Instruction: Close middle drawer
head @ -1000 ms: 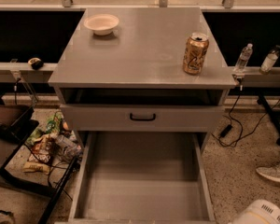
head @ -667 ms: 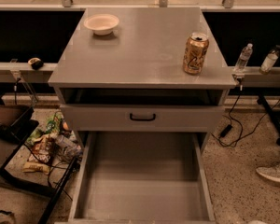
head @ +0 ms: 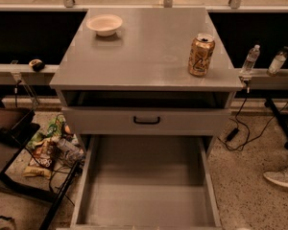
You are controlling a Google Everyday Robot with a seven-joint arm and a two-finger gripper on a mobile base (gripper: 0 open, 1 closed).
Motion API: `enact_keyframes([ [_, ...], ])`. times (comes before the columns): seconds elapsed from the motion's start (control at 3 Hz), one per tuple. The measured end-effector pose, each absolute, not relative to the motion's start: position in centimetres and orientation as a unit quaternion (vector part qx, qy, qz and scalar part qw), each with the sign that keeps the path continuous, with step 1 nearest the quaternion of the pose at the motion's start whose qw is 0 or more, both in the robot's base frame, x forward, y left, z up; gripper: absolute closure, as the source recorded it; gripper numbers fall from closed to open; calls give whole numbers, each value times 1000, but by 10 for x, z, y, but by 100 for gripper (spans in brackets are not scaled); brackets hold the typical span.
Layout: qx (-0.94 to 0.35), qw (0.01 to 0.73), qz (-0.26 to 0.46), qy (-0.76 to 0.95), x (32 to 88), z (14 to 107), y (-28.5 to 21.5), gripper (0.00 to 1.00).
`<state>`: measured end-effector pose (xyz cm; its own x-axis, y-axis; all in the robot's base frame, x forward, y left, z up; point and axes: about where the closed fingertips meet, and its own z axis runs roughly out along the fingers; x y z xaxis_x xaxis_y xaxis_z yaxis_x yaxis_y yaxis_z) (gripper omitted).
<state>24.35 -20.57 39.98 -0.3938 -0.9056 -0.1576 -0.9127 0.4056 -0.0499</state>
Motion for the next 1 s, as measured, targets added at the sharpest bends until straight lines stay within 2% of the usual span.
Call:
enact_keyframes([
  [1.0,-625,193,-18,756,317,385,-130,100],
])
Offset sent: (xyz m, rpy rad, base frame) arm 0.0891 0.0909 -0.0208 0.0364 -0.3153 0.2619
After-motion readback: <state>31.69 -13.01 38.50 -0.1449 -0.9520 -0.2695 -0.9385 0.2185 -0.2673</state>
